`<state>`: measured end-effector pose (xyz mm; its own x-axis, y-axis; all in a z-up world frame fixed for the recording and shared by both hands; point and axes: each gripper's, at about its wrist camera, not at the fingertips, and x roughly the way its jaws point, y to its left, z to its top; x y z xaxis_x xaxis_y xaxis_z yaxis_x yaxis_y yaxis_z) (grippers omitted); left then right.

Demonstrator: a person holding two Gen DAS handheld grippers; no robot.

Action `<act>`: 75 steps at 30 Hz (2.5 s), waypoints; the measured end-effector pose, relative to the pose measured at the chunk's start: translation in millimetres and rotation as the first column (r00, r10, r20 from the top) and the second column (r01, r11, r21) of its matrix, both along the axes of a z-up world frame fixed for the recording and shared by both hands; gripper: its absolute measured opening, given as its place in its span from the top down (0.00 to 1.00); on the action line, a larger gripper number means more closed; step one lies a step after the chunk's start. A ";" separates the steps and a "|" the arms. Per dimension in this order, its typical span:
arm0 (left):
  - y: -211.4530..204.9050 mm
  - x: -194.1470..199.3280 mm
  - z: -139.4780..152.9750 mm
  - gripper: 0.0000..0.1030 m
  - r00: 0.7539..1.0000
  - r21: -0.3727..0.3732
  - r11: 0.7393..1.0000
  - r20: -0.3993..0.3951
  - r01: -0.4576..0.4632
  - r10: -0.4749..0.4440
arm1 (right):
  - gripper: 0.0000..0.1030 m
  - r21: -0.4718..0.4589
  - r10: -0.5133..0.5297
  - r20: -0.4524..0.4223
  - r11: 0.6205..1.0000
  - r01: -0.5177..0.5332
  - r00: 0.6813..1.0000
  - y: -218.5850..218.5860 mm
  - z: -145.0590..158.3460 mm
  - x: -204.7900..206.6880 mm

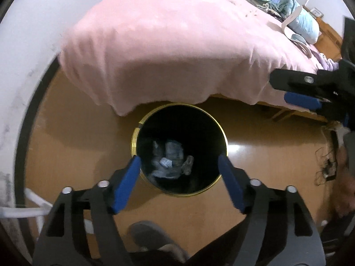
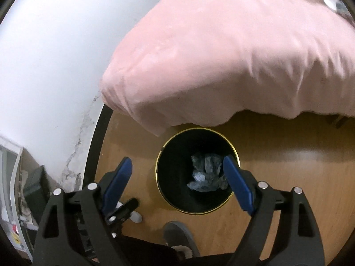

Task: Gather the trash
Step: 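Move both open tools back to the desk, then grasp the green cigarette pack with the left tool while the right tool grasps the yellow biscuit box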

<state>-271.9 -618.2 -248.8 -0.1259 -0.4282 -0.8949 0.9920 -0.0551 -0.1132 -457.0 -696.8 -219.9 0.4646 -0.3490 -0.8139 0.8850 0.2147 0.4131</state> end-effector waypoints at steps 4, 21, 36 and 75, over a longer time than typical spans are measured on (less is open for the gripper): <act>39.0 22.6 78.3 0.09 0.998 -0.135 0.991 0.047 -0.026 0.032 | 0.18 -0.119 0.093 -0.010 0.988 -0.094 0.996 10.4 51.4 38.0; 423.7 263.9 234.4 0.07 0.657 -0.303 0.650 0.094 -0.697 0.748 | 0.18 -0.421 0.908 -0.040 0.364 -0.831 0.418 312.3 206.7 372.0; 645.8 321.8 211.3 0.07 0.276 -0.250 0.266 -0.004 -0.931 0.961 | 0.23 -0.362 0.981 -0.191 -0.108 -0.926 -0.040 516.7 210.8 579.6; 580.1 396.1 207.9 0.48 0.039 -0.198 0.062 0.121 -0.978 0.992 | 0.90 -0.494 0.937 0.061 0.327 -0.806 0.343 317.7 241.7 400.1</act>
<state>124.1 -38.1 -40.9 0.5966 -0.0523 -0.8009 0.1153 0.9931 0.0211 -56.9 -379.1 21.8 0.8335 0.2232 -0.5054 -0.0685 0.9495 0.3062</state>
